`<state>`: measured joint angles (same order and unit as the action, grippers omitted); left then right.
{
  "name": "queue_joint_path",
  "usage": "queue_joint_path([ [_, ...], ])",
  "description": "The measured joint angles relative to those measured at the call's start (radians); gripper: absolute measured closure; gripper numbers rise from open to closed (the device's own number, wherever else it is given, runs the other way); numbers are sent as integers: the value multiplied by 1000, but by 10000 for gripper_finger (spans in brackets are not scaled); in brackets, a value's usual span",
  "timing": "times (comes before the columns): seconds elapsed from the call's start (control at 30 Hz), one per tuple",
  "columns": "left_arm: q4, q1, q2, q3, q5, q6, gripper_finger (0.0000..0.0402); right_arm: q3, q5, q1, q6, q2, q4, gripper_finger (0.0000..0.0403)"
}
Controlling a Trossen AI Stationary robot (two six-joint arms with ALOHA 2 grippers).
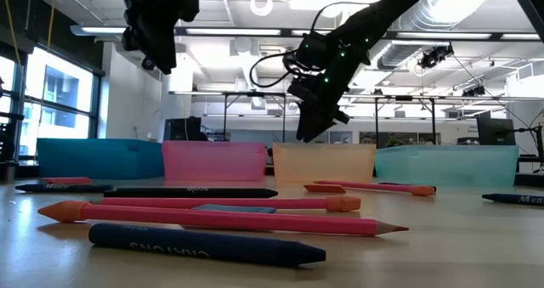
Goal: Sort crayons/erasers/pens/pencils in bins
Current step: Put the left blue crayon into the pink bin
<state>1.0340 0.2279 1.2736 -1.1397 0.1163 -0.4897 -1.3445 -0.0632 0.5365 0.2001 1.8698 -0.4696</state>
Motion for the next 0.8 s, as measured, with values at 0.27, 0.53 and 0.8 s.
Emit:
queue_joint_path([
  [0.27,-1,-49,0,0,-15,21,284,1,-102,-5,102,-42,-99,281],
  [0.53,-2,-105,0,0,-17,-19,284,1,-47,-70,167,-148,-247,281],
  [0.8,-6,-184,0,0,-17,-59,284,1,134,-201,185,-286,-330,281],
])
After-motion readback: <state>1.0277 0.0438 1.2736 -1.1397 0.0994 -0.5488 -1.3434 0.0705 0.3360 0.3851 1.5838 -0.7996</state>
